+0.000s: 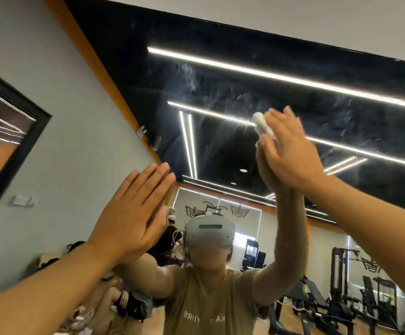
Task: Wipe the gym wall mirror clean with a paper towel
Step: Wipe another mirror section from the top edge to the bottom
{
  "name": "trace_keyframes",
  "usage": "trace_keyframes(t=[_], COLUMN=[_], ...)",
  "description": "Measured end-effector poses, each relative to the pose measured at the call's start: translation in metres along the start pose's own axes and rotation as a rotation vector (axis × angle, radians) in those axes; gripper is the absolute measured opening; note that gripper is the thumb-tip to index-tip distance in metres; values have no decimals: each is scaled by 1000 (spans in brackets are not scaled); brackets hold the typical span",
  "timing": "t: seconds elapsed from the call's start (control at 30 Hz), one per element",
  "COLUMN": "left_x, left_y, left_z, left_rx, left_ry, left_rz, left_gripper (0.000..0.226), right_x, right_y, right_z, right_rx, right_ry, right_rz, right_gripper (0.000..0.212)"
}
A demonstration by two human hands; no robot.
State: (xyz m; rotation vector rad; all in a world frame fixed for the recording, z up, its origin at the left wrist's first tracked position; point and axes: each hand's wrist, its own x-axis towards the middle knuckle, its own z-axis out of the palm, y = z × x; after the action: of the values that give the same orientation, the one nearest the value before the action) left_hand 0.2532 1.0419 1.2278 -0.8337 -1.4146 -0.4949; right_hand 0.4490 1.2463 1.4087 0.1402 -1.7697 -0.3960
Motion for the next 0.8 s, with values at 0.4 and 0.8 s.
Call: trace_keyframes(t=[0.4, 0.8], left_x=[-6, 19], left_y=[77, 145], left_z=[-3, 28], left_rx=[-143, -72], left_ry=[-40, 15], left_rz=[-97, 0], left_gripper=[63, 65], right_x=[-138, 28], right_y=[15, 84], right_z=[1, -49], right_rx=[-121, -140], right_ry=[-243, 0], right_rz=[-683, 19], right_gripper=[47, 48])
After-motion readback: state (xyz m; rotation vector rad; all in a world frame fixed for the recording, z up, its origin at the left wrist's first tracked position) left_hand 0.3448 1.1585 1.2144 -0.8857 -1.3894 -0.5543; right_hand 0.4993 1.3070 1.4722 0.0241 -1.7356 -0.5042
